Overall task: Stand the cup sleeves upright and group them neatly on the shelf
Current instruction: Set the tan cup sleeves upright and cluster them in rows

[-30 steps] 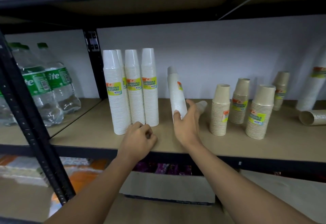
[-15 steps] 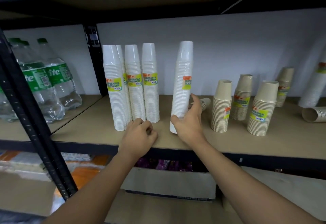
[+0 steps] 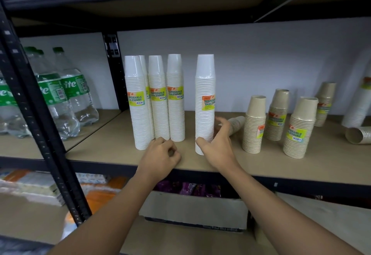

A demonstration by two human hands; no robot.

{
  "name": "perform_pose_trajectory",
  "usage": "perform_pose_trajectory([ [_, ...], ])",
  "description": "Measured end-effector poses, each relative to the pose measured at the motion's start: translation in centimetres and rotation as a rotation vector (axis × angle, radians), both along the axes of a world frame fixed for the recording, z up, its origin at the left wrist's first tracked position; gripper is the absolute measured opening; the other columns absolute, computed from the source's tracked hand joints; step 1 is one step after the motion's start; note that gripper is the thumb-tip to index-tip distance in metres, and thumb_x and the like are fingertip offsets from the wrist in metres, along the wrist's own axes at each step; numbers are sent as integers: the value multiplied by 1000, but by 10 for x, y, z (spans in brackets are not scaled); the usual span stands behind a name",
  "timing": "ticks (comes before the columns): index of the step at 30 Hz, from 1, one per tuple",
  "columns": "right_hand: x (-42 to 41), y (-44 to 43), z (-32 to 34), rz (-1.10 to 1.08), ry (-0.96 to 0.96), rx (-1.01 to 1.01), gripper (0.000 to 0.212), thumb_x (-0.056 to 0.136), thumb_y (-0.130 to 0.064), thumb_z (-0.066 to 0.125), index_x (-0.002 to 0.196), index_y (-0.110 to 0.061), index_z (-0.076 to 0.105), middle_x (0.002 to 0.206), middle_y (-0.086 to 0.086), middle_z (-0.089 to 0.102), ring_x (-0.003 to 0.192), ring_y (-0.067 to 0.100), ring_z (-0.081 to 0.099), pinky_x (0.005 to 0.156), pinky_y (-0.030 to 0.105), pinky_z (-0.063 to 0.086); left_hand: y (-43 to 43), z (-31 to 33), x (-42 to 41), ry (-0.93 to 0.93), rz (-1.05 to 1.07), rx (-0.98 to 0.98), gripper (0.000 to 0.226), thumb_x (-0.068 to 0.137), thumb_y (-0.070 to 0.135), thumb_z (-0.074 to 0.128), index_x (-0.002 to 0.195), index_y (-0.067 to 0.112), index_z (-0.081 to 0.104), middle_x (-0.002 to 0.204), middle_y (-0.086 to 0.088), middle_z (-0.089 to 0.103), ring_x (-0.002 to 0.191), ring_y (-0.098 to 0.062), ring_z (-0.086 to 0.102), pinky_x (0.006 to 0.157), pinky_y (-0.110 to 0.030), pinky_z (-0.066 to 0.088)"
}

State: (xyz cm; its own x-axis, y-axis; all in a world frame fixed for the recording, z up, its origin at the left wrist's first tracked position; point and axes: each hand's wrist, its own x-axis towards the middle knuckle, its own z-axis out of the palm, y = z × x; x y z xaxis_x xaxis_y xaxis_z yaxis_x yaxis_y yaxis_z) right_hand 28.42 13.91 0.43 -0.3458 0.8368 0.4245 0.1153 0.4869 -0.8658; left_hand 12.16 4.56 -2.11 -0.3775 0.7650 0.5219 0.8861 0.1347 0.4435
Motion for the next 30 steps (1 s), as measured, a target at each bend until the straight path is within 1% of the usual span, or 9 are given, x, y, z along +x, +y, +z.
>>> perform_pose_trajectory([
  [5, -8, -6, -2, 14, -31, 69, 71, 80, -16, 73, 135, -21, 29, 125, -8, 46, 112, 8, 49, 97, 29, 45, -25, -2, -12, 46, 44, 118, 7, 83, 28, 64, 80, 22, 66, 87, 9, 54, 91, -14, 47, 78, -29, 44],
  [7, -17, -12, -4, 36, -30, 88, 69, 81, -16, 75, 133, -20, 30, 124, -11, 46, 111, 6, 50, 91, 16, 44, -36, -4, -24, 76, 101, 157, 9, 83, 27, 65, 77, 20, 65, 84, 8, 53, 86, -14, 47, 75, -32, 44],
  [9, -27, -20, -3, 69, -27, 73, 69, 82, -18, 76, 133, -21, 29, 121, -14, 45, 102, 0, 52, 78, 5, 40, -46, -5, -39, 100, 182, 174, 10, 82, 26, 67, 75, 19, 64, 82, 6, 52, 83, -16, 47, 74, -33, 42],
  [12, -44, -26, -5, 96, -26, 57, 67, 84, -23, 75, 131, -25, 29, 120, -16, 46, 98, -8, 52, 79, 13, 43, -58, -6, -63, 98, 286, 166, 12, 83, 24, 68, 76, 15, 65, 83, 1, 53, 83, -21, 47, 74, -34, 40],
  [16, -67, -30, -5, 98, -39, 62, 66, 84, -24, 75, 132, -23, 30, 115, -18, 43, 94, -3, 52, 81, 23, 42, -64, -3, -92, 73, 377, 44, 18, 85, 31, 64, 84, 13, 67, 90, -4, 57, 91, -26, 49, 80, -38, 44],
  [20, -82, -29, -2, 100, -62, 76, 67, 85, -23, 75, 134, -20, 29, 103, -23, 38, 89, -4, 50, 78, 22, 39, -59, 2, -113, 4, 369, -9, 16, 84, 32, 62, 83, 16, 64, 91, -3, 57, 92, -27, 52, 81, -40, 47],
  [23, -90, -30, -2, 113, -70, 75, 70, 84, -25, 75, 134, -23, 27, 109, -18, 42, 95, 4, 52, 80, 26, 41, -52, 4, -117, -30, 369, -17, 15, 83, 34, 61, 82, 19, 64, 91, -1, 58, 92, -26, 54, 80, -38, 47],
  [26, -94, -29, -4, 113, -92, 65, 73, 79, -25, 74, 134, -26, 25, 118, -8, 47, 100, 10, 54, 80, 29, 43, -49, -1, -116, 26, 398, -21, 17, 84, 37, 59, 82, 22, 66, 93, 1, 61, 94, -25, 54, 79, -36, 45],
  [30, -96, -27, -5, 103, -124, 78, 73, 78, -21, 73, 135, -24, 27, 119, -6, 49, 102, 12, 55, 80, 28, 42, -50, -5, -117, 46, 412, 0, 16, 84, 38, 57, 81, 25, 67, 94, 2, 62, 94, -24, 55, 78, -36, 42],
])
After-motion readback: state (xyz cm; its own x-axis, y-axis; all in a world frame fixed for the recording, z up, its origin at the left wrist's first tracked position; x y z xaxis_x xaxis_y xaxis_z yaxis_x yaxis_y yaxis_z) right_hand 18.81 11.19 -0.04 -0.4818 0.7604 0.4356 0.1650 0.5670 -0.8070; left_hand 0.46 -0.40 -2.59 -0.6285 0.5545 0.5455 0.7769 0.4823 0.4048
